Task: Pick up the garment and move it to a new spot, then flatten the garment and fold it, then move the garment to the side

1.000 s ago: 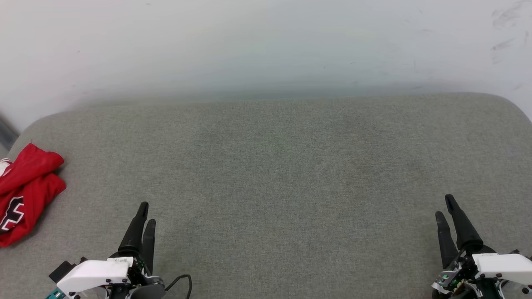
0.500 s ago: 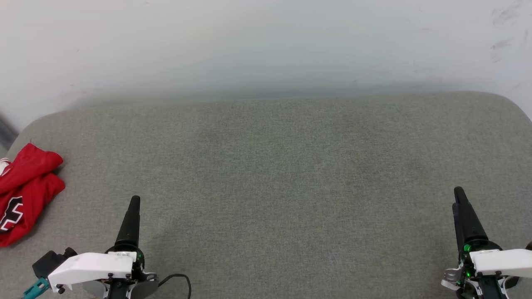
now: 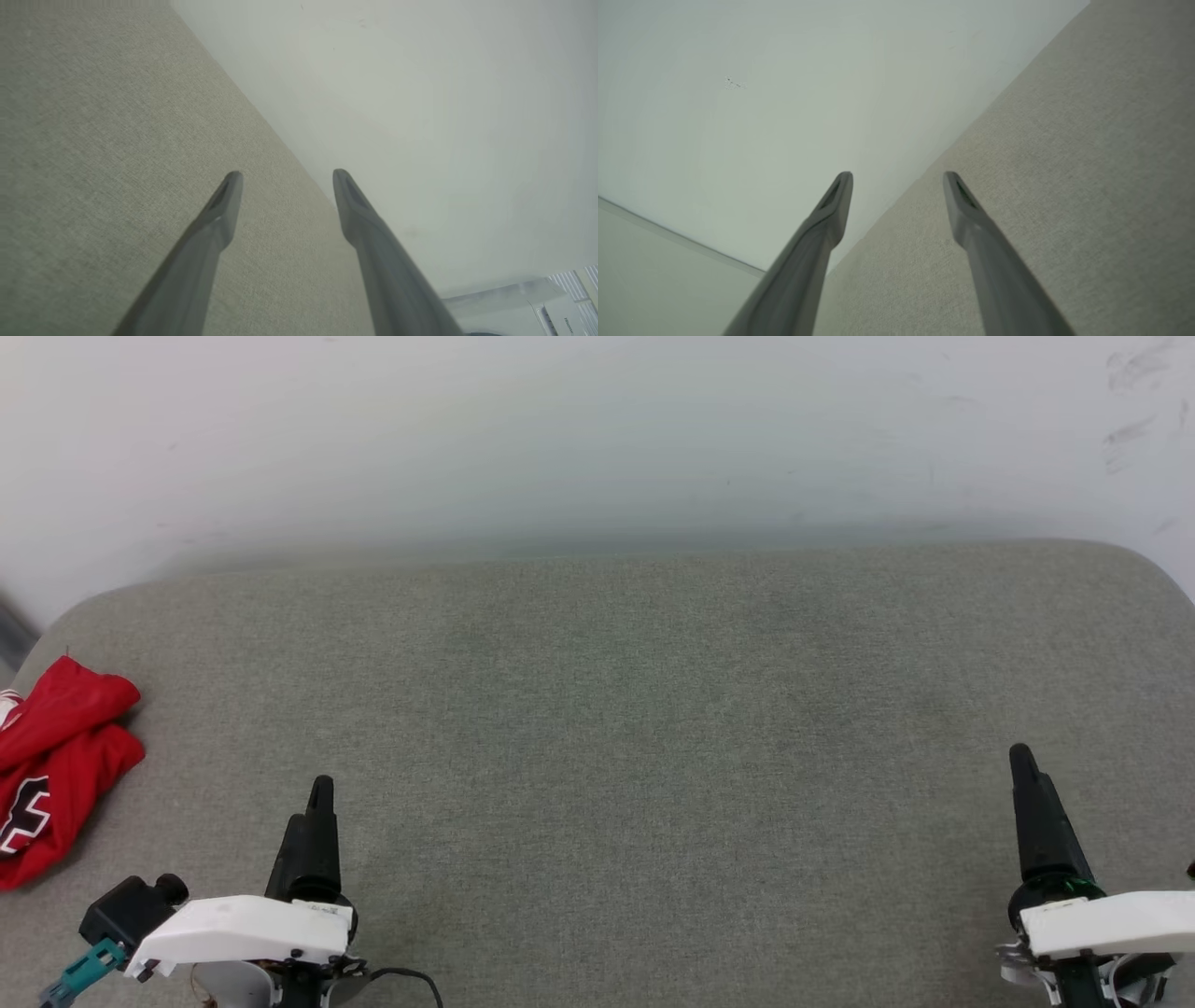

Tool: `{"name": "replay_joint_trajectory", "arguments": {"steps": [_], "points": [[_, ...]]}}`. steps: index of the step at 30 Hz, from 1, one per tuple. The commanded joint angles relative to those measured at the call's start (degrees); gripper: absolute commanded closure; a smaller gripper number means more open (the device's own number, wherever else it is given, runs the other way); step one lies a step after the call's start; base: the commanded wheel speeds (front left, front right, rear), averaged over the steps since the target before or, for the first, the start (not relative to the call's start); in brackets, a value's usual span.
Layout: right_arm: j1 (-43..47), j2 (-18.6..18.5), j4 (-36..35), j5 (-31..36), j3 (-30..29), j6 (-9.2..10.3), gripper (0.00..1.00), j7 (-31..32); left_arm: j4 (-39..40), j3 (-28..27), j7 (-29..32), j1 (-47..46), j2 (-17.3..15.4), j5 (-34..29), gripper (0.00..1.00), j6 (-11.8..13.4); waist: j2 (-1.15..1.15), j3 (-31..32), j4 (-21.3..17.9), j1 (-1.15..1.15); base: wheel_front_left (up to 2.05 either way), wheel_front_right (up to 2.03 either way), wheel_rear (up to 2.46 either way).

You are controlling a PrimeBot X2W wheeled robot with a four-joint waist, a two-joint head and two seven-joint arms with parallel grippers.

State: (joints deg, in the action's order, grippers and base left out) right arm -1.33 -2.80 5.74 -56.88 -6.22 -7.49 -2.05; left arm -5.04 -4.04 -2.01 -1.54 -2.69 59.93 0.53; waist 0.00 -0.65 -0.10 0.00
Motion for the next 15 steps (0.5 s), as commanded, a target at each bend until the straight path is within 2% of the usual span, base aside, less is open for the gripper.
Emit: {"name": "replay_joint_trajectory", "arguments": {"steps": [1,9,15], "points": [[-0.37,-0.14,-1.69,3.18,0.66,0.00,0.00,-0.69,1.56,0.53,-0.73,-0.15,-0.17,-3.30,0.00,0.51,0.00,-0.01,0.01,0.00,0.00,0.00,0.00],[0.87,-0.14,-3.12,12.50,2.33,0.00,0.00,-2.27,2.90,1.88,-2.35,0.99,-0.18,-11.16,0.00,2.76,0.00,-0.09,0.00,0.00,0.00,0.00,0.00],[1.53,-0.14,-3.97,18.19,3.23,0.00,0.00,-3.36,3.49,2.75,-3.46,1.59,-0.19,-16.43,0.00,3.34,0.00,-0.18,0.06,0.00,0.00,0.00,0.00]]}}
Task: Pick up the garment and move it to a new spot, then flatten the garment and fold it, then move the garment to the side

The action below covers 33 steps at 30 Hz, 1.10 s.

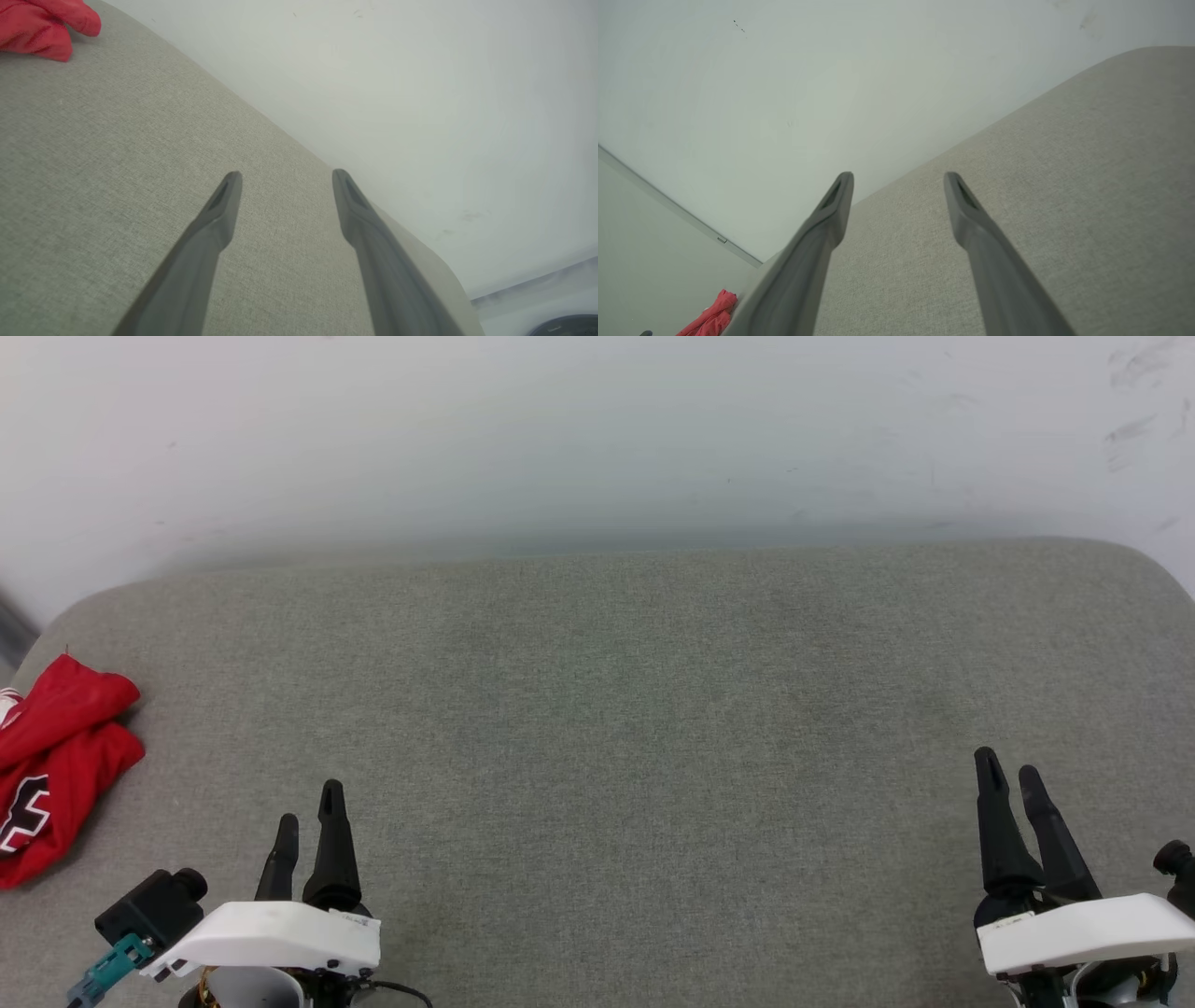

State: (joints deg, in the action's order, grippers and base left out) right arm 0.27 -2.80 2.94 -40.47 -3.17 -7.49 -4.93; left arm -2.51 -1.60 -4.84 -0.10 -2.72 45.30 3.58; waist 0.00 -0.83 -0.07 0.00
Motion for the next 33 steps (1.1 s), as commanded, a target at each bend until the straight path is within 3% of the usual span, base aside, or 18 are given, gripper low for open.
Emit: {"name": "replay_joint_trajectory", "arguments": {"steps": [1,16,33], "points": [[-0.07,-0.14,-1.17,1.77,0.17,0.00,0.00,-0.48,0.96,0.31,-0.62,0.15,-0.15,-1.81,0.00,0.30,0.00,-0.01,0.02,0.00,0.00,0.00,0.00],[1.56,-0.14,-2.79,13.43,1.85,0.00,0.00,-3.01,1.57,1.66,-3.15,1.51,-0.19,-13.67,0.00,0.75,0.00,0.10,0.13,0.00,0.00,0.00,0.00],[3.29,-0.14,-4.28,21.91,2.70,0.00,0.00,-5.47,1.42,2.57,-5.61,2.93,-0.22,-24.07,0.00,-0.10,0.00,0.25,0.27,0.00,0.00,0.00,0.00]]}}
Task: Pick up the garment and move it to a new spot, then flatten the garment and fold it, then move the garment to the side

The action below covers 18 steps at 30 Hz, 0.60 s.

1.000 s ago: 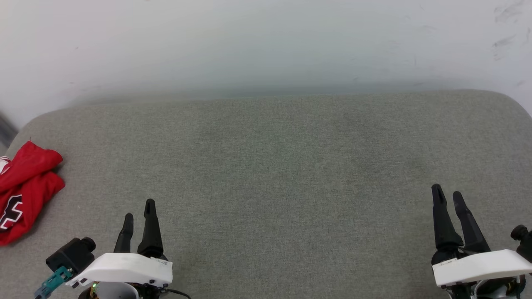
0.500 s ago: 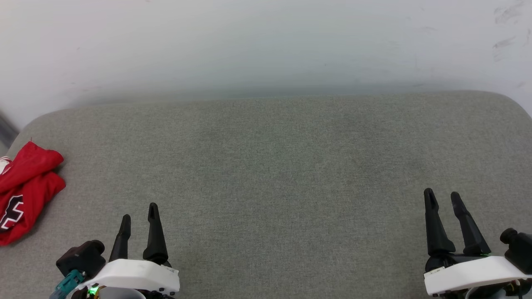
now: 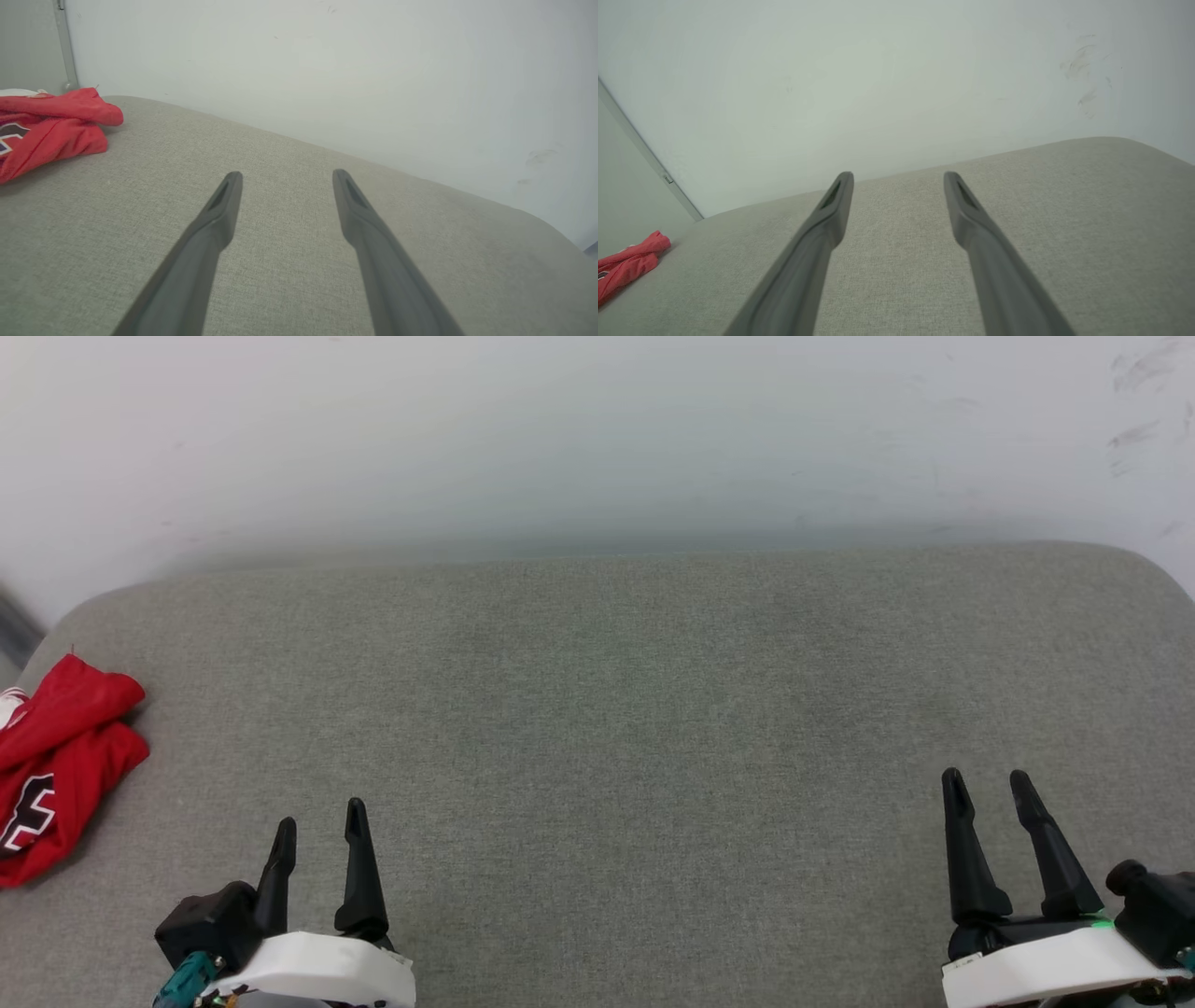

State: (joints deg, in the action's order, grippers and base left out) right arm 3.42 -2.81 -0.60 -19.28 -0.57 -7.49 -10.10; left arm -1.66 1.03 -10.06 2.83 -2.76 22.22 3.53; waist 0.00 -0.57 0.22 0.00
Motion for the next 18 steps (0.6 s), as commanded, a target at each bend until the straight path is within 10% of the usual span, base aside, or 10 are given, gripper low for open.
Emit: {"name": "replay_joint_trajectory", "arguments": {"steps": [1,18], "points": [[0.17,-0.13,-0.79,1.19,0.20,0.00,0.00,-0.46,0.59,-0.05,-0.54,0.04,-0.17,-1.56,0.00,-0.11,0.00,0.01,-0.03,0.00,0.00,0.00,0.00],[1.82,-0.12,-2.11,7.46,-0.70,0.00,0.00,-2.67,-0.38,0.21,-2.63,1.27,-0.18,-9.79,0.00,-1.56,0.00,-0.02,-0.03,0.00,0.00,0.00,0.00]]}}
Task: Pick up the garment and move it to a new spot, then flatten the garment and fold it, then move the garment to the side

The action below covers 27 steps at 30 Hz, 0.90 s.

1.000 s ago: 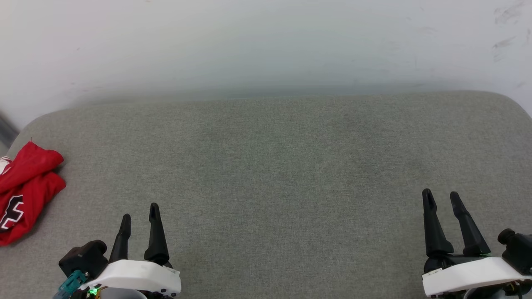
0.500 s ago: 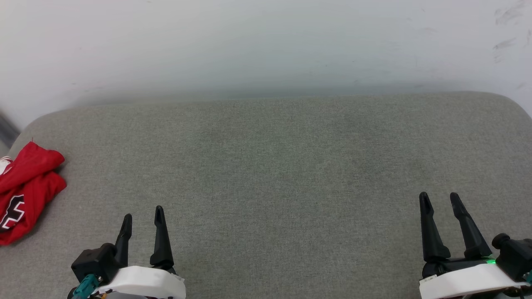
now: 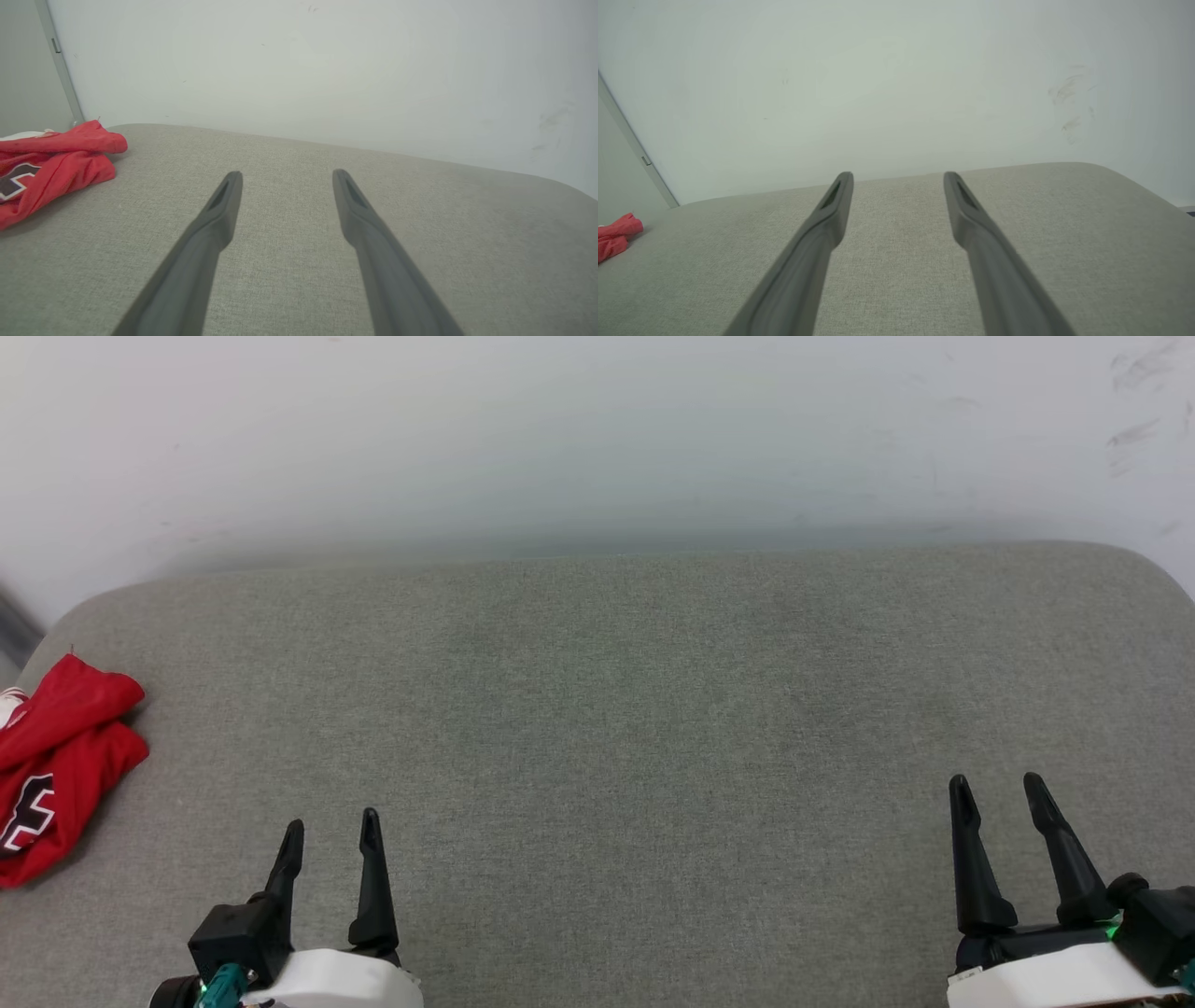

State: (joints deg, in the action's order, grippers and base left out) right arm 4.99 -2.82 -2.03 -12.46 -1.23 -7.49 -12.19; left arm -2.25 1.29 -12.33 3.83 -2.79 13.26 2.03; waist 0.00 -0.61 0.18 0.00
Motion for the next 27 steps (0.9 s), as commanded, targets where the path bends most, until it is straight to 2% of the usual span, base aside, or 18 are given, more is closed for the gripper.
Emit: {"name": "replay_joint_trajectory", "arguments": {"steps": [1,20,27], "points": [[0.45,-0.11,-0.77,1.00,-0.05,0.00,0.00,-0.66,0.14,-0.02,-0.52,0.32,-0.15,-1.26,0.00,-0.16,0.00,0.03,0.02,0.00,0.00,0.00,0.00],[1.93,-0.10,-1.28,7.10,0.00,0.00,0.00,-2.69,-1.08,0.63,-2.60,1.59,-0.15,-8.21,0.00,0.00,0.00,-0.01,-0.33,0.00,0.00,0.00,0.00],[2.27,-0.10,-1.00,7.23,0.35,0.01,0.00,-3.02,-1.69,0.78,-2.96,1.74,-0.15,-9.04,0.00,0.10,0.00,0.06,-0.31,0.00,0.00,0.00,0.00]]}}
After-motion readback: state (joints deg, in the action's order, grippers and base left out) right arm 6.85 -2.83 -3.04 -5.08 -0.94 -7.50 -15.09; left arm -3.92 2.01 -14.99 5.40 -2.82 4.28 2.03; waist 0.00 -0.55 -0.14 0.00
